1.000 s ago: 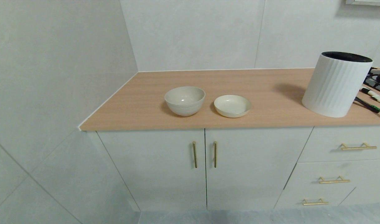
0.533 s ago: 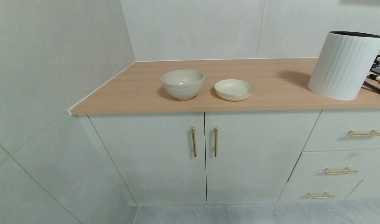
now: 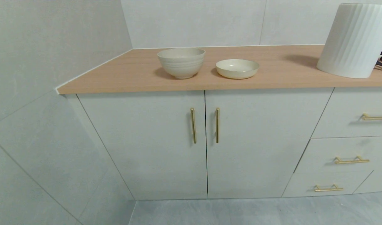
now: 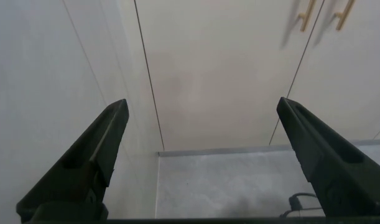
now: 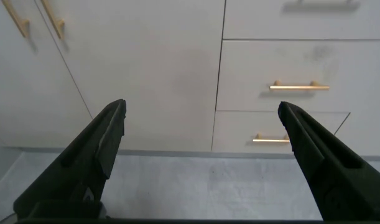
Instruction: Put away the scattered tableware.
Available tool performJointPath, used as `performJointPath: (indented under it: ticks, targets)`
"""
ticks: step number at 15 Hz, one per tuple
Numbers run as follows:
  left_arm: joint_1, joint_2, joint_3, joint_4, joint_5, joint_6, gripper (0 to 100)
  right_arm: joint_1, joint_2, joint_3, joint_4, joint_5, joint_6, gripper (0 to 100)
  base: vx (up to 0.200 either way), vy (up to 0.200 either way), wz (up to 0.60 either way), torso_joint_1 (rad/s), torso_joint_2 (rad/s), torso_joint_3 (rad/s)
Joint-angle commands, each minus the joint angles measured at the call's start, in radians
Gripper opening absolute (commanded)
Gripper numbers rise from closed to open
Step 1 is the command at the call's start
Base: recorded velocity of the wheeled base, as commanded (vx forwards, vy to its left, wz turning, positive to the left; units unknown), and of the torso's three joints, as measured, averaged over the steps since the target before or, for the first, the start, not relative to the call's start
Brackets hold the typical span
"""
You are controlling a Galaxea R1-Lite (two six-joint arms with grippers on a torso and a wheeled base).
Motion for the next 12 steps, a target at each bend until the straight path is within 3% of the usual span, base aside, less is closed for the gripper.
performJointPath:
  ticks: [1, 12]
  targets:
    - [0.000, 0.000, 0.000, 0.000, 0.000, 0.000, 100, 0.000, 0.001, 0.000, 0.000, 0.001, 0.000, 100, 0.000, 0.000, 0.00, -0.051, 0.21, 0.168]
    - [0.000, 0.000, 0.000, 0.000, 0.000, 0.005, 100, 0.000, 0.001, 0.000, 0.000, 0.001, -0.014, 100, 0.018, 0.000, 0.00, -0.004, 0.02, 0.014]
